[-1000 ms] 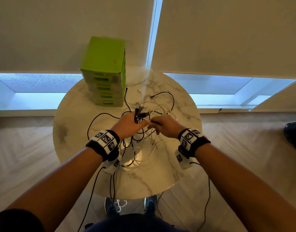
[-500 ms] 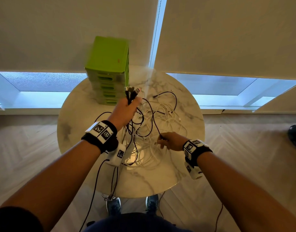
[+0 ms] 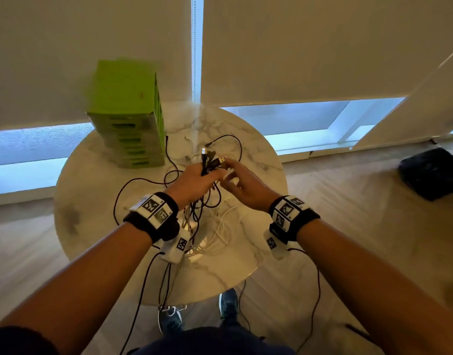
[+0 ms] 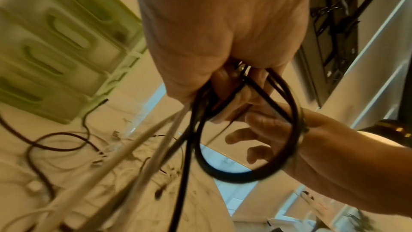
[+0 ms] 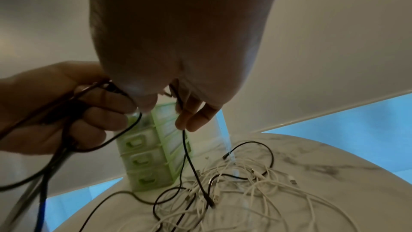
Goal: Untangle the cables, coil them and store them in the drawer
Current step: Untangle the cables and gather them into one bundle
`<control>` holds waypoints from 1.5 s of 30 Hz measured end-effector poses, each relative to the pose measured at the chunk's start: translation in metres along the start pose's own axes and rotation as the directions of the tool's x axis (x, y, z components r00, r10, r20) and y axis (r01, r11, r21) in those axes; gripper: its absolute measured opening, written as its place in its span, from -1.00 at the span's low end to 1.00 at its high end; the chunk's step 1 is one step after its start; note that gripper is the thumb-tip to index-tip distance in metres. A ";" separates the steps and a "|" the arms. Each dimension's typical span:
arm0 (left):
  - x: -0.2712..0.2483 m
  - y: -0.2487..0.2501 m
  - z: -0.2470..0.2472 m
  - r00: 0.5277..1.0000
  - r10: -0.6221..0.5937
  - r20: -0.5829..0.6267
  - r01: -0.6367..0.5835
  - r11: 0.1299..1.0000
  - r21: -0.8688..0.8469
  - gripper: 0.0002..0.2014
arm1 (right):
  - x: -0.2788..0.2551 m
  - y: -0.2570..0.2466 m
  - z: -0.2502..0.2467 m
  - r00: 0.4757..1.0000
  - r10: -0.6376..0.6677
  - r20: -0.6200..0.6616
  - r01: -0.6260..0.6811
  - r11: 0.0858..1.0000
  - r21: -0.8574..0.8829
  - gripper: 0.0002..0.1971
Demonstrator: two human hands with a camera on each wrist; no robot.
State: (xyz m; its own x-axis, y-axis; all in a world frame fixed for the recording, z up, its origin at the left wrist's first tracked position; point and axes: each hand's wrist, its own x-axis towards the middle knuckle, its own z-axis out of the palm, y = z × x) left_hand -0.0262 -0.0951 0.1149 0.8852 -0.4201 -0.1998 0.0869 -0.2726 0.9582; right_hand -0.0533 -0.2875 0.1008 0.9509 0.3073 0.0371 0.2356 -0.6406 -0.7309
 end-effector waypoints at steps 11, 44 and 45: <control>0.017 0.025 0.062 0.993 0.108 0.037 -0.106 0.993 -0.061 -0.65 | -0.128 0.058 -0.068 0.764 0.620 -0.177 -0.629 0.657 -0.414 -0.83; 0.008 -0.001 0.129 0.987 0.067 0.145 -0.064 0.998 -0.022 -0.70 | -0.126 0.043 -0.013 0.906 0.396 0.147 -0.412 0.907 0.093 0.01; 0.008 0.000 0.129 0.988 0.073 0.133 -0.069 0.997 -0.028 -0.68 | -0.122 0.041 -0.011 0.880 0.408 0.242 -0.440 0.893 0.096 -0.04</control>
State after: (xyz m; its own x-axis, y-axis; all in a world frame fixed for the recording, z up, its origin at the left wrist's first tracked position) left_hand -0.0777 -0.2101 0.0873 0.8205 -0.5502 -0.1553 0.0381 -0.2184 0.9751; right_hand -0.1576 -0.3592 0.0736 0.8845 0.1793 -0.4307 -0.2278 -0.6397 -0.7341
